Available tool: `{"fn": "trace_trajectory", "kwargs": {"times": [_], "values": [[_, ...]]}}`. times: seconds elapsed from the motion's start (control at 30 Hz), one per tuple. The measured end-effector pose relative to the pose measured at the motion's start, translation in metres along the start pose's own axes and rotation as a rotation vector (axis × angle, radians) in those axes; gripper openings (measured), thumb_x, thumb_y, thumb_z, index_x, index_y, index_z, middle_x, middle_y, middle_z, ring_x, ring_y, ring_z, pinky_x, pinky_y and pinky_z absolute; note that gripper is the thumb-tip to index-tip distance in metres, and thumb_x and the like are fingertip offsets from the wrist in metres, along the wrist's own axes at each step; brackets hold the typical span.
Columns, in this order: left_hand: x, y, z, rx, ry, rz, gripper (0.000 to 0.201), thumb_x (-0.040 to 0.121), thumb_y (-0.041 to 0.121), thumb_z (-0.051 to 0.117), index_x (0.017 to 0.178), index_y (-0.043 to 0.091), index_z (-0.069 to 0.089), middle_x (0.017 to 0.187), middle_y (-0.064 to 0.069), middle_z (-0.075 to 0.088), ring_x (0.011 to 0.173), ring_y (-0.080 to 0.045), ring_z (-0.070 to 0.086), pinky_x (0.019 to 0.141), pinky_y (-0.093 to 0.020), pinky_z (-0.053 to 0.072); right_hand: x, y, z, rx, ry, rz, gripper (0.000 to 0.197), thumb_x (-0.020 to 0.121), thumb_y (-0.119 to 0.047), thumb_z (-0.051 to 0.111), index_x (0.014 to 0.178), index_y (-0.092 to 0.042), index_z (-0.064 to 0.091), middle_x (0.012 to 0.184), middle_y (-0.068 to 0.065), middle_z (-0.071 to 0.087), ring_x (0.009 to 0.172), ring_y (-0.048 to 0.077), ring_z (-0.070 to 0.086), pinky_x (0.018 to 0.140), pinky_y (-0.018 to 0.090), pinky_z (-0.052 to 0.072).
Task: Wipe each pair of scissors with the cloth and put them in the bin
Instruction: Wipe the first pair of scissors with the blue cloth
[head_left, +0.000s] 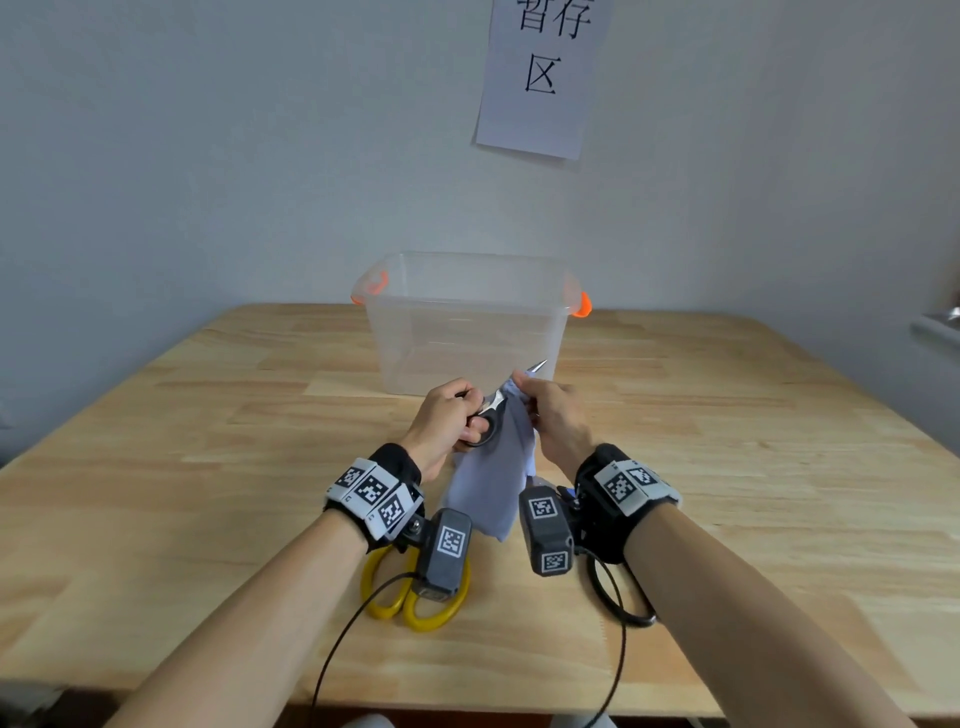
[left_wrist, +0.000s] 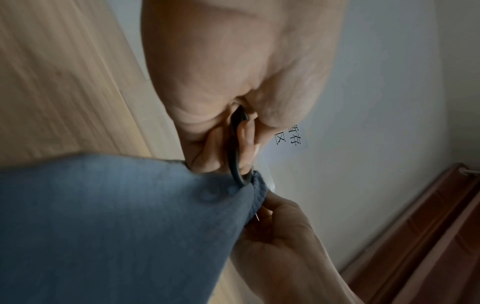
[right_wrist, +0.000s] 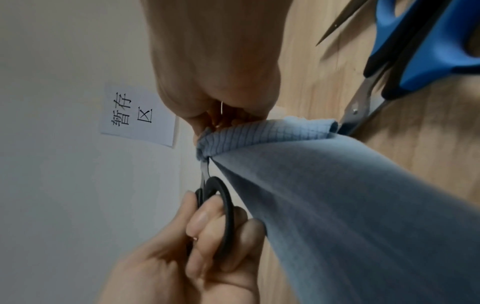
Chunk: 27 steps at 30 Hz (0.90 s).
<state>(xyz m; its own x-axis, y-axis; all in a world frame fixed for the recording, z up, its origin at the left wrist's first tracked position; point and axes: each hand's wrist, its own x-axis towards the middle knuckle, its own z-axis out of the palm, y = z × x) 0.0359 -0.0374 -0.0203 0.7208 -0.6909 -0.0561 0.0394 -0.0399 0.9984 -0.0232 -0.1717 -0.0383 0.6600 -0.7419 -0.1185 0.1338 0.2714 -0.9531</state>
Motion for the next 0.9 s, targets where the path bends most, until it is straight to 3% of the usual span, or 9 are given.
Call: {"fn": "trace_trajectory", "kwargs": {"times": [0.13,0.23,0.33,0.43,0.63,0.77,0.9], "values": [[0.002,-0.001,-0.002,0.022,0.043,0.013,0.032,0.103,0.005,0.041,0.074,0.017,0.037,0.064,-0.001,0.031,0.04,-0.007,0.028,0.041,-0.018,0.017,-0.004,0.006,0.004,-0.053,-0.042,0.005,0.021,0.091,-0.015,0.068,0.075,-0.002,0.067,0.072,0.011,0.064,0.068,0.021,0.061,0.067,0.031,0.05],[0.003,-0.002,-0.003,0.028,0.037,0.009,0.032,0.104,0.007,0.041,0.074,0.018,0.038,0.061,-0.001,0.032,0.041,-0.008,0.027,0.041,-0.019,0.017,-0.002,0.002,0.004,-0.133,-0.067,-0.016,0.021,0.09,-0.016,0.071,0.076,-0.001,0.063,0.071,0.012,0.059,0.067,0.021,0.056,0.063,0.028,0.046],[0.003,-0.002,-0.002,0.022,0.007,0.006,0.031,0.105,0.007,0.041,0.075,0.017,0.038,0.062,-0.001,0.031,0.04,-0.008,0.027,0.043,-0.02,0.016,0.004,-0.003,0.001,-0.126,0.019,-0.029,0.03,0.089,-0.011,0.07,0.062,-0.006,0.06,0.054,0.002,0.057,0.052,0.013,0.053,0.05,0.02,0.042],[0.003,-0.004,-0.003,0.014,0.014,0.002,0.031,0.105,0.006,0.041,0.075,0.016,0.037,0.062,-0.001,0.03,0.04,-0.008,0.027,0.043,-0.021,0.015,0.006,-0.001,0.0,-0.085,0.06,-0.021,0.025,0.089,-0.011,0.07,0.065,-0.006,0.065,0.057,0.002,0.06,0.055,0.013,0.056,0.053,0.023,0.045],[0.002,-0.011,-0.005,0.013,0.044,-0.005,0.033,0.105,0.009,0.042,0.074,0.017,0.038,0.057,-0.001,0.035,0.041,-0.01,0.026,0.043,-0.021,0.017,-0.001,0.012,0.005,-0.157,-0.072,-0.042,0.028,0.094,-0.017,0.067,0.072,-0.003,0.059,0.063,0.007,0.05,0.057,0.017,0.048,0.052,0.023,0.041],[0.003,-0.009,-0.004,0.013,-0.01,-0.017,0.031,0.106,0.01,0.041,0.076,0.017,0.038,0.057,-0.001,0.035,0.042,-0.01,0.025,0.045,-0.022,0.016,0.007,0.005,0.0,-0.15,0.039,-0.074,0.036,0.092,-0.013,0.068,0.058,-0.007,0.056,0.061,0.006,0.052,0.058,0.017,0.05,0.052,0.023,0.041],[0.003,-0.007,-0.008,0.021,0.006,-0.014,0.031,0.105,0.009,0.04,0.076,0.016,0.038,0.059,-0.002,0.033,0.041,-0.01,0.025,0.042,-0.02,0.017,0.007,0.008,0.003,-0.104,0.054,-0.067,0.03,0.093,-0.014,0.066,0.065,-0.003,0.062,0.067,0.01,0.06,0.063,0.02,0.056,0.059,0.026,0.046]]}}
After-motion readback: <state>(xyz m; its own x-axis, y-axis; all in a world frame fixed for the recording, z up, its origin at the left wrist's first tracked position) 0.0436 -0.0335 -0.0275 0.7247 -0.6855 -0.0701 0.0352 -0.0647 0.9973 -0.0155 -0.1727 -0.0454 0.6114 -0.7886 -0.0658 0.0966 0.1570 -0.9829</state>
